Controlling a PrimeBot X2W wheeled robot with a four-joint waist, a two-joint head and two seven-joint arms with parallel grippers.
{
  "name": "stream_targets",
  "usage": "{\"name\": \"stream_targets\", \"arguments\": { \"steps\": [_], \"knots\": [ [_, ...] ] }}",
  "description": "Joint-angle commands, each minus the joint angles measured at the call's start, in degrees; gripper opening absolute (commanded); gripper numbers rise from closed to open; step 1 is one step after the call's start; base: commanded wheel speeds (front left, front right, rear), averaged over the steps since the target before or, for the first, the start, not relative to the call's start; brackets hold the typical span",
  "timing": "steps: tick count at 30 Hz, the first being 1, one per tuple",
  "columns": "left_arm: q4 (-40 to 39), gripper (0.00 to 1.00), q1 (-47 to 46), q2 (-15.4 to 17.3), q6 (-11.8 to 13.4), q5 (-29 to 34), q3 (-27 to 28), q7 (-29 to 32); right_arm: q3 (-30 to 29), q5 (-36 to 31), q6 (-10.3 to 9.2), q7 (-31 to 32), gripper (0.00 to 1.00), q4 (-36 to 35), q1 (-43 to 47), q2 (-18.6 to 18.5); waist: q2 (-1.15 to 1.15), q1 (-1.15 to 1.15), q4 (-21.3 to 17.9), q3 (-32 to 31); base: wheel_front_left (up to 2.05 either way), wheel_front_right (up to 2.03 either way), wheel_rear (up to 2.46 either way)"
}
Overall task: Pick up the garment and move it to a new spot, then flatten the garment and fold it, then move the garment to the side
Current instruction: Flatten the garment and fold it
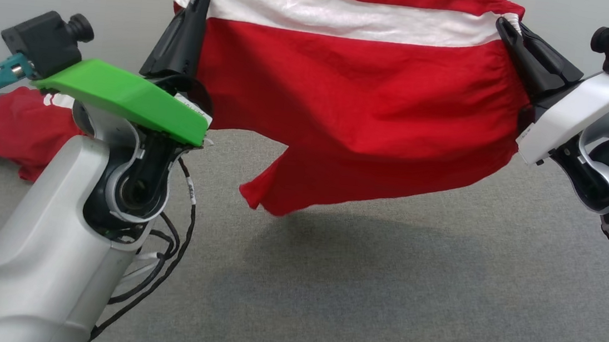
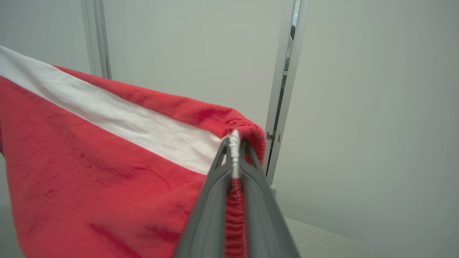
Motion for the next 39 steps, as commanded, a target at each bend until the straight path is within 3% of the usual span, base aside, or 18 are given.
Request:
{"name": "stream_targets", "arguments": {
  "steps": [1, 5, 9, 13, 18, 24, 28, 34, 39],
  "knots": [
    [-0.8, 0.0, 0.9, 0.6, 0.5, -0.1, 0.5, 0.2, -0.8, -0.2, -0.06, 0.4, 0.0, -0.6, 1.2, 0.0, 0.0, 0.0, -0.2, -0.4, 0.0, 0.0, 0.0],
    [-3.3, 0.0, 0.2, 2.2, 2.3, -0.2, 1.3, 1.3, -3.3, -1.4, -0.06, 2.9, 0.0, -2.4, 2.0, 0.6, 0.0, 0.0, -0.3, -0.1, 0.0, 0.0, 0.0],
    [-0.7, 0.0, -2.8, 2.9, 3.3, 0.0, 1.6, 3.3, -3.9, -2.7, -0.07, 5.8, 0.0, -0.6, 0.3, 2.9, 0.0, 0.0, -0.3, 1.4, 0.0, 0.0, 0.0],
    [5.9, 0.0, -8.9, 2.4, 3.7, 1.8, 0.7, 4.5, -4.6, -3.8, -0.07, 6.5, 0.0, 4.9, -4.9, 6.9, 0.0, 0.0, 0.1, 4.6, 0.0, 0.0, 0.0],
    [16.5, 0.0, -20.1, 0.2, 2.8, 6.0, 0.5, 1.7, -6.4, -8.9, -0.07, 2.0, 0.0, 15.8, -15.1, 12.0, 0.0, 0.0, 1.1, 10.0, 0.0, 0.0, 0.0],
    [27.3, 0.0, -33.6, -4.3, -0.5, 10.5, 0.8, -6.4, -8.6, -18.5, -0.08, -6.9, 0.0, 28.1, -27.9, 14.2, 0.0, 0.0, 3.9, 16.2, 0.0, 0.0, 0.0],
    [32.1, 0.0, -37.8, -7.3, -3.8, 12.3, 1.0, -9.8, -13.0, -24.1, -0.08, -8.6, 0.0, 31.6, -32.3, 14.4, 0.0, 0.0, 6.1, 21.3, 0.0, 0.0, 0.0],
    [35.9, 0.0, -33.2, -10.0, -10.6, 13.7, 1.9, -11.1, -17.9, -27.4, -0.08, -8.7, 0.0, 28.5, -25.3, 15.7, 0.0, 0.0, 7.4, 27.3, 0.0, 0.0, 0.0],
    [35.2, 0.0, -28.2, -10.9, -13.3, 15.4, 4.3, -11.1, -17.8, -26.3, -0.08, -8.7, 0.0, 25.6, -19.0, 15.3, 0.0, 0.0, 7.3, 28.9, 0.0, 0.0, 0.0]
  ]
}}
